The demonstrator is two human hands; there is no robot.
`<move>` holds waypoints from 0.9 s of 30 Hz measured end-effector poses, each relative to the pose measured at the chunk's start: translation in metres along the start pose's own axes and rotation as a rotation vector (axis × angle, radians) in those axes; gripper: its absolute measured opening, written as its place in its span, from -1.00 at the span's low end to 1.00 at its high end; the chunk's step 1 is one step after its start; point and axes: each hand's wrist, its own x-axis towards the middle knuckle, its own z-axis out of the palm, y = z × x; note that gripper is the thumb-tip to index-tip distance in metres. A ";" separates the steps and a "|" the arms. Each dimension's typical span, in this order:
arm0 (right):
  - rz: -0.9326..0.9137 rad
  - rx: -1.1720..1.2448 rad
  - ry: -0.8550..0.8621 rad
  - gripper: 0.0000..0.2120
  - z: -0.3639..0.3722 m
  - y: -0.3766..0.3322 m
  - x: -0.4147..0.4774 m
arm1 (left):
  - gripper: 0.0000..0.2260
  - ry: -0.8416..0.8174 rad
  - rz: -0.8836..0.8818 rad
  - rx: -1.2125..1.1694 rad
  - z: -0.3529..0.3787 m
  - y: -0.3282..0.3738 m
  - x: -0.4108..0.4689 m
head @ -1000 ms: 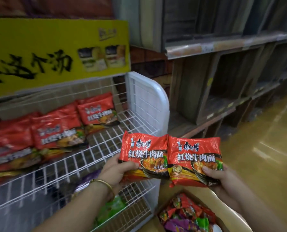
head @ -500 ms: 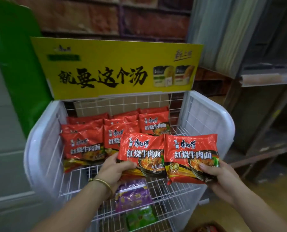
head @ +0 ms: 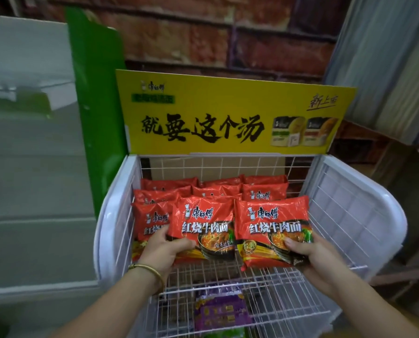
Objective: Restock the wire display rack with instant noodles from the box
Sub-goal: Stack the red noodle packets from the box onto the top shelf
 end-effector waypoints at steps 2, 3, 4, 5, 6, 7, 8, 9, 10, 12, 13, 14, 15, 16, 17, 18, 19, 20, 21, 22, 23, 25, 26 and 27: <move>0.008 -0.011 0.005 -0.61 0.002 -0.001 0.007 | -0.64 0.009 0.002 0.010 0.001 -0.003 0.006; 0.012 -0.018 0.011 -0.62 0.002 -0.001 0.011 | -0.64 0.008 0.004 0.021 0.003 -0.004 0.009; 0.016 -0.019 0.015 -0.63 0.001 -0.001 0.014 | -0.65 0.007 -0.001 0.026 0.005 -0.006 0.011; 0.018 -0.018 0.019 -0.64 0.000 0.000 0.018 | -0.65 0.007 -0.010 0.023 0.008 -0.007 0.013; 0.019 -0.017 0.018 -0.63 -0.002 -0.001 0.022 | -0.64 0.011 -0.021 0.020 0.010 -0.009 0.016; 0.021 -0.015 0.014 -0.62 -0.003 -0.001 0.027 | -0.62 0.014 -0.030 0.019 0.013 -0.010 0.018; 0.024 -0.013 0.010 -0.62 -0.005 -0.001 0.031 | -0.59 0.013 -0.034 0.019 0.015 -0.011 0.021; 0.029 -0.016 0.009 -0.61 -0.007 0.000 0.037 | -0.57 0.014 -0.037 0.018 0.018 -0.012 0.024; 0.034 -0.020 0.007 -0.61 -0.010 0.000 0.043 | -0.58 0.018 -0.039 0.018 0.020 -0.013 0.027; 0.045 -0.008 -0.003 -0.60 -0.015 0.001 0.054 | -0.65 0.037 -0.038 0.014 0.026 -0.015 0.033; 0.046 0.000 -0.009 -0.59 -0.017 0.000 0.061 | -0.67 0.049 -0.037 0.012 0.029 -0.015 0.035; 0.047 0.004 -0.019 -0.56 -0.019 -0.001 0.067 | -0.67 0.063 -0.036 0.011 0.033 -0.016 0.037; 0.044 0.004 -0.033 -0.55 -0.021 -0.002 0.073 | -0.67 0.076 -0.033 0.017 0.037 -0.016 0.039; 0.041 0.000 -0.044 -0.55 -0.023 -0.004 0.078 | -0.66 0.089 -0.029 0.023 0.041 -0.017 0.041; 0.035 -0.004 -0.051 -0.57 -0.026 -0.005 0.083 | -0.65 0.096 -0.022 0.025 0.045 -0.017 0.043; 0.030 -0.010 -0.058 -0.58 -0.028 -0.006 0.088 | -0.65 0.103 -0.015 0.021 0.049 -0.017 0.045; 0.028 -0.014 -0.065 -0.57 -0.030 -0.007 0.094 | -0.66 0.109 -0.009 0.015 0.052 -0.017 0.047; 0.028 -0.021 -0.073 -0.56 -0.033 -0.008 0.098 | -0.66 0.115 -0.006 0.014 0.055 -0.017 0.048; 0.027 -0.028 -0.082 -0.56 -0.035 -0.008 0.102 | -0.67 0.121 0.000 0.013 0.058 -0.018 0.049; 0.031 -0.038 -0.091 -0.56 -0.037 -0.008 0.105 | -0.67 0.129 0.005 0.013 0.061 -0.019 0.049; 0.036 -0.042 -0.098 -0.56 -0.038 -0.008 0.108 | -0.67 0.139 0.011 0.017 0.062 -0.021 0.050; 0.052 -0.053 -0.109 -0.56 -0.040 -0.006 0.113 | -0.66 0.159 0.030 0.019 0.063 -0.024 0.049; 0.059 -0.060 -0.108 -0.57 -0.041 -0.005 0.115 | -0.65 0.170 0.036 0.018 0.064 -0.026 0.050; 0.062 -0.062 -0.106 -0.59 -0.042 -0.004 0.118 | -0.64 0.179 0.039 0.022 0.064 -0.028 0.050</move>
